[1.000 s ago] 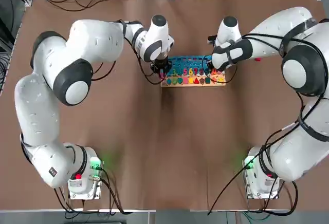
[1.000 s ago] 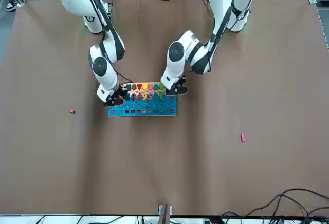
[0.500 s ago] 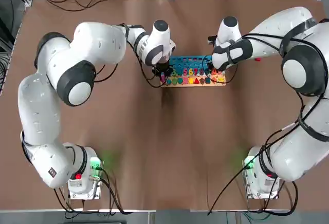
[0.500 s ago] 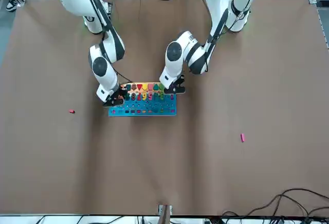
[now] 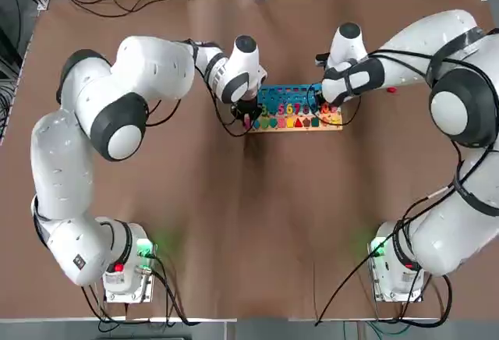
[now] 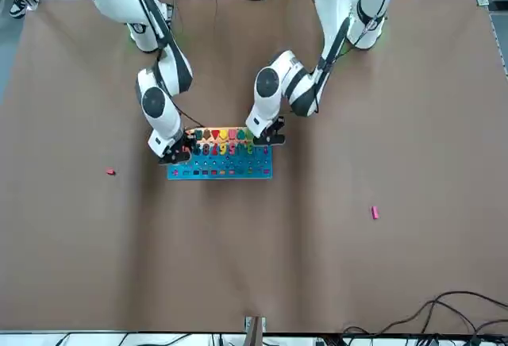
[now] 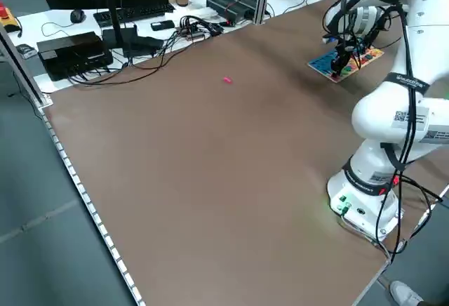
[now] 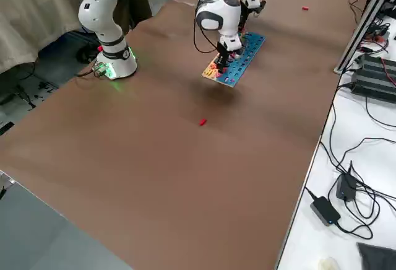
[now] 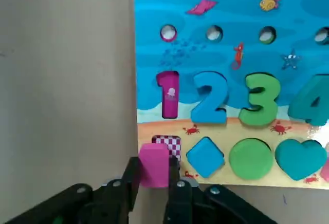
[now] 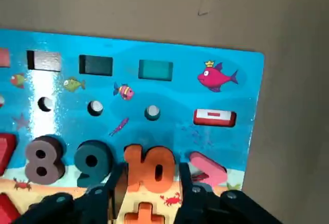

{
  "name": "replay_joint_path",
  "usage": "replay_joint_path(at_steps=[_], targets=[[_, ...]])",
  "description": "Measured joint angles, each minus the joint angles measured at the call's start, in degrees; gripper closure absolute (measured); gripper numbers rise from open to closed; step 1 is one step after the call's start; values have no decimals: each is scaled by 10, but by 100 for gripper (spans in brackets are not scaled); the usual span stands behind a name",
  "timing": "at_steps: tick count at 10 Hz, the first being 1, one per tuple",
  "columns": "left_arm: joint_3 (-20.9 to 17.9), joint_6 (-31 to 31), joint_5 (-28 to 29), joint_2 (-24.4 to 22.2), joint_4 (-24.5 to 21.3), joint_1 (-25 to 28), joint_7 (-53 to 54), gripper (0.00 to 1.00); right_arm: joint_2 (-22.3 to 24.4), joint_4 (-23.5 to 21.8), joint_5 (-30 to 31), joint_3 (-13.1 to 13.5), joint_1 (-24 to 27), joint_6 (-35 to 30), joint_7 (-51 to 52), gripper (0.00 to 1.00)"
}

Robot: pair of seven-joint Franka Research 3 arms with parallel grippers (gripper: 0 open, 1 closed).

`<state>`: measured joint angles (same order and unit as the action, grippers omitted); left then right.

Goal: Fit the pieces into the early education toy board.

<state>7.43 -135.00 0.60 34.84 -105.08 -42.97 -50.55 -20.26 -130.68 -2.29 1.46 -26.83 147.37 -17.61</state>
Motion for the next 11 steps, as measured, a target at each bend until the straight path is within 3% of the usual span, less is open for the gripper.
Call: replay_joint_path(at_steps=[4, 7, 9, 10, 11], targets=[[0, -13, 6, 5, 2, -2, 0, 74, 33, 7, 0, 1, 0, -33, -2, 51], [0, -15, 7, 7, 3, -3, 0, 74, 46, 8, 0, 36, 13, -54, -6, 48], [0, -16, 7, 10, 5, -4, 0, 74, 46, 8, 0, 57, 56, -66, -5, 29], [0, -16, 7, 11, 6, -4, 0, 74, 46, 8, 0, 60, 86, -66, -1, 26], [0, -16, 7, 12, 7, -4, 0, 74, 46, 8, 1, 61, 118, -66, 10, 14]])
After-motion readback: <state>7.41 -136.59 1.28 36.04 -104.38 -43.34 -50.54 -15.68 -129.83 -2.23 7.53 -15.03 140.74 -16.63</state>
